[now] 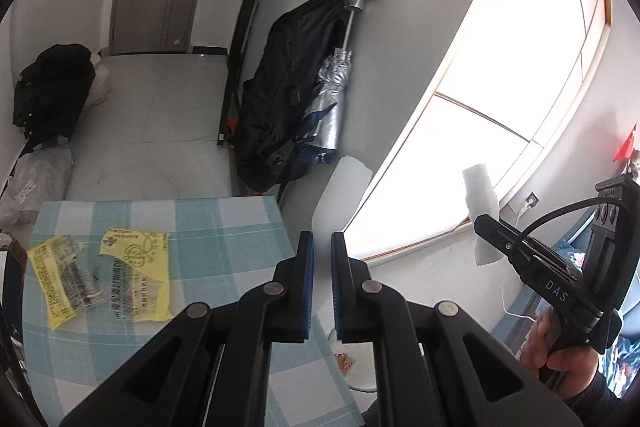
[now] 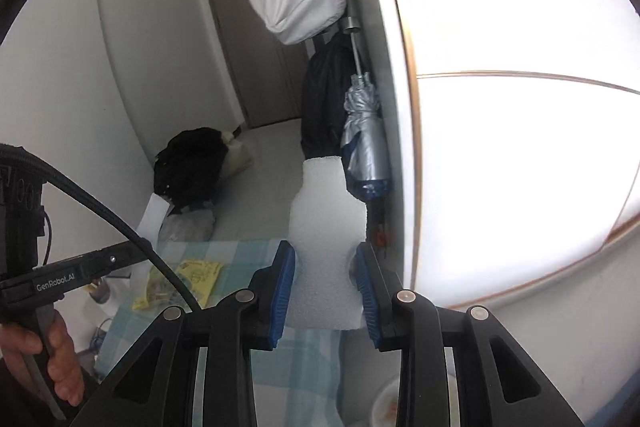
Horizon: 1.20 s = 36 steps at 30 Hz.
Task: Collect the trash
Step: 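Lift and carry both white foam pieces with both tools over the white bin, then open both tools to drop the foam pieces into the white bin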
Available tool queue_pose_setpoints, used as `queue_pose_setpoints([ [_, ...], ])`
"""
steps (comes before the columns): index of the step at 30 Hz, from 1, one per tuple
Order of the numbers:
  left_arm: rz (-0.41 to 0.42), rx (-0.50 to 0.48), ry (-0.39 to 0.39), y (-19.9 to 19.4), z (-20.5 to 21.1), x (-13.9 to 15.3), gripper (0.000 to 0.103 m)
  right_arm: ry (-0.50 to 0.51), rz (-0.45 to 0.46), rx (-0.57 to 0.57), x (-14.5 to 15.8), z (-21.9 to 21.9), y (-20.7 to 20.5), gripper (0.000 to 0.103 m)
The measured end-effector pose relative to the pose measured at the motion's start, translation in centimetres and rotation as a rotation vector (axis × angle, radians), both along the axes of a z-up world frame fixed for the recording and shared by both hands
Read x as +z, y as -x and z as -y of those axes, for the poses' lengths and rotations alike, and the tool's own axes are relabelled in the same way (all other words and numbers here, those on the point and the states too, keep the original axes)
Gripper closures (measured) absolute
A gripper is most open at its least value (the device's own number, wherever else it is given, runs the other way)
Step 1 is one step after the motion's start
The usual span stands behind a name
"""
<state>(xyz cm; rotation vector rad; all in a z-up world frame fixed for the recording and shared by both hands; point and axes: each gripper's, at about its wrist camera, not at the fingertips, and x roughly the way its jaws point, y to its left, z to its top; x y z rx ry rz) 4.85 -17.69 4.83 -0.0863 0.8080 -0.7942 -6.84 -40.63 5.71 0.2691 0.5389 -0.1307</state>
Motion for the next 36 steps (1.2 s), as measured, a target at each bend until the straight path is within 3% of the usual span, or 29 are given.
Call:
queue_pose_setpoints([
  [8,-0.031,-0.118,0.000,0.3,6.7,-1.0,0.099,-0.031,0.026,-0.123,-0.7,6.5,3.4,0.073],
  [17,-0.132,-0.241,-0.092,0.5,13.5,-5.7,0.099,-0.091,-0.085,-0.230,-5.6,13.3,4.8,0.073],
  [27,-0.343,-0.415,-0.241,0.3,19.7,-15.0,0.099,-0.241,-0.253,-0.246,-16.9,17.2,6.5,0.073],
  [36,-0.442,-0.509,-0.422,1.3,23.3,-20.9,0.099,-0.429,-0.399,-0.250,-26.6,18.0,6.9,0.073],
])
